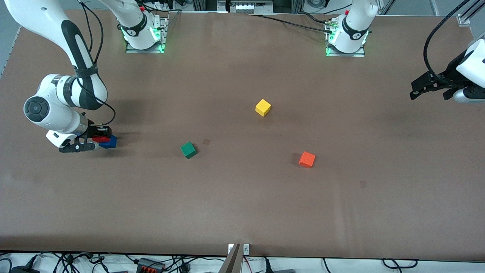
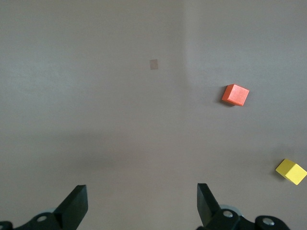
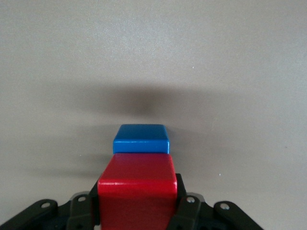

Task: Pass red block to right arm, stack on blue
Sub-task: 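Lower the red cube onto the blue cube and open the right gripper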

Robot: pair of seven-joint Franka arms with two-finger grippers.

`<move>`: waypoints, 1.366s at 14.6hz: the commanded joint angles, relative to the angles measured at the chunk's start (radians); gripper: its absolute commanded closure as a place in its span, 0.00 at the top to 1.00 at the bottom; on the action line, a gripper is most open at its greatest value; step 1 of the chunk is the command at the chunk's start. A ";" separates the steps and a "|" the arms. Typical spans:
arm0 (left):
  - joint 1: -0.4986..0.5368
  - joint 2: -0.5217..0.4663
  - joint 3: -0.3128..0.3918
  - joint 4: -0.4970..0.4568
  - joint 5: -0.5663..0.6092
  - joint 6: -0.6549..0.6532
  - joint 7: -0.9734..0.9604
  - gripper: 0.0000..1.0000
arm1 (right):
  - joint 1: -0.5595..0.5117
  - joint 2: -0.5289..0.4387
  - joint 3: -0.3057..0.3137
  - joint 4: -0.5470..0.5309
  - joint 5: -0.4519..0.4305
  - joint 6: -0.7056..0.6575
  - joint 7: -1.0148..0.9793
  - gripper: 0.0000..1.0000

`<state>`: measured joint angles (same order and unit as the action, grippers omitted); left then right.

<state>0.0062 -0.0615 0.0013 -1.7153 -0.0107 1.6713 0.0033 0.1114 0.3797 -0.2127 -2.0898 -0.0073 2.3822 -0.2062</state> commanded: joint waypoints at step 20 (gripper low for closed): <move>0.025 0.012 -0.015 0.016 -0.009 -0.045 -0.013 1.00 | 0.039 -0.099 0.013 0.468 0.020 -0.627 0.163 1.00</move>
<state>0.0252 -0.0541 -0.0100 -1.7153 -0.0108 1.6507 0.0028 0.1351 0.2857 -0.2007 -1.7131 -0.0018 1.8686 -0.1068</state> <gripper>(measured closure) 0.000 0.000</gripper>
